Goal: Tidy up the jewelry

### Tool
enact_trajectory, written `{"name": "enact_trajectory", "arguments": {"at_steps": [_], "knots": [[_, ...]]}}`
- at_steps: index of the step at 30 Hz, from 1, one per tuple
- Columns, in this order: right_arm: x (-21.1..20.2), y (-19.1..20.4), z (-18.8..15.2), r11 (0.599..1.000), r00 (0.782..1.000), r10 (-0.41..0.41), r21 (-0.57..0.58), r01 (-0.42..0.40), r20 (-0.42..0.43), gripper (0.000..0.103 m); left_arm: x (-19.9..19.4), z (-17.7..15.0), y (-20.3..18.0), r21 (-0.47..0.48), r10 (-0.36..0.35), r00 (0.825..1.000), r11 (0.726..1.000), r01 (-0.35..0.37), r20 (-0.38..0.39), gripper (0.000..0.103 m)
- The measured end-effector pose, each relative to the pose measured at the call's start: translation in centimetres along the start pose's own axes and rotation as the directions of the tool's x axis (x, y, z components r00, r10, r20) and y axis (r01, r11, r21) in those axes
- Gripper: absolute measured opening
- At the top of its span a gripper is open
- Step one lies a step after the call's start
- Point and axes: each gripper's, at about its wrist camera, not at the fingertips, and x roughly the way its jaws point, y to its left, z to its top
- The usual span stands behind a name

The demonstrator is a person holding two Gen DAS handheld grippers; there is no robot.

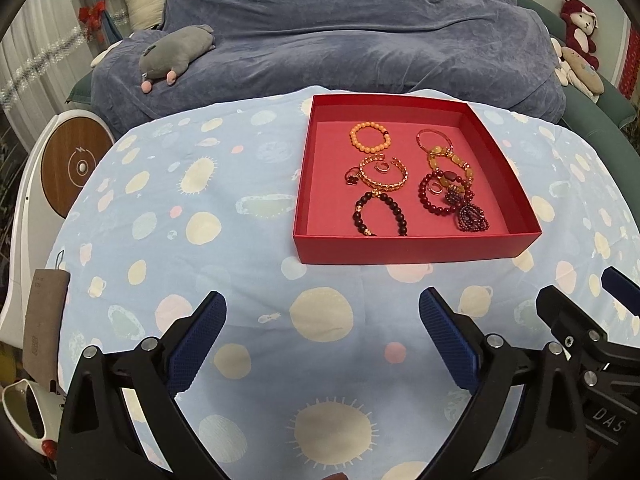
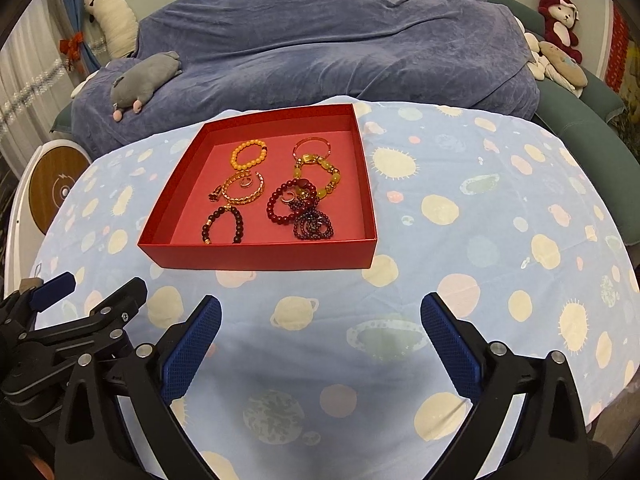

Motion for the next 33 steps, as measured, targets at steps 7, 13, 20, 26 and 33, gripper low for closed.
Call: {"name": "enact_trajectory", "arguments": {"at_steps": [7, 13, 20, 26, 33], "knots": [[-0.2, 0.13, -0.22, 1.0, 1.0, -0.005, 0.0, 0.005, 0.013, 0.096, -0.12, -0.26, 0.2, -0.004, 0.008, 1.0, 1.0, -0.008, 0.0, 0.093], [-0.45, 0.22, -0.32, 1.0, 1.0, -0.015, -0.004, 0.015, 0.019, 0.096, -0.27, -0.37, 0.25, -0.01, 0.011, 1.0, 1.0, -0.011, 0.005, 0.093], [-0.49, 0.23, -0.61, 1.0, 1.0, -0.018, -0.004, 0.019, 0.014, 0.096, -0.2, -0.43, 0.52, -0.029, 0.012, 1.0, 1.0, -0.012, -0.009, 0.093], [-0.38, 0.25, -0.76, 1.0, 1.0, -0.018, -0.005, 0.018, 0.01, 0.096, -0.17, -0.34, 0.6, -0.034, 0.011, 1.0, 0.999, -0.011, -0.014, 0.093], [-0.38, 0.28, -0.78, 1.0, 1.0, -0.019, -0.006, 0.019, 0.011, 0.096, -0.17, -0.29, 0.61, -0.034, 0.012, 1.0, 0.999, -0.012, -0.013, 0.093]]}}
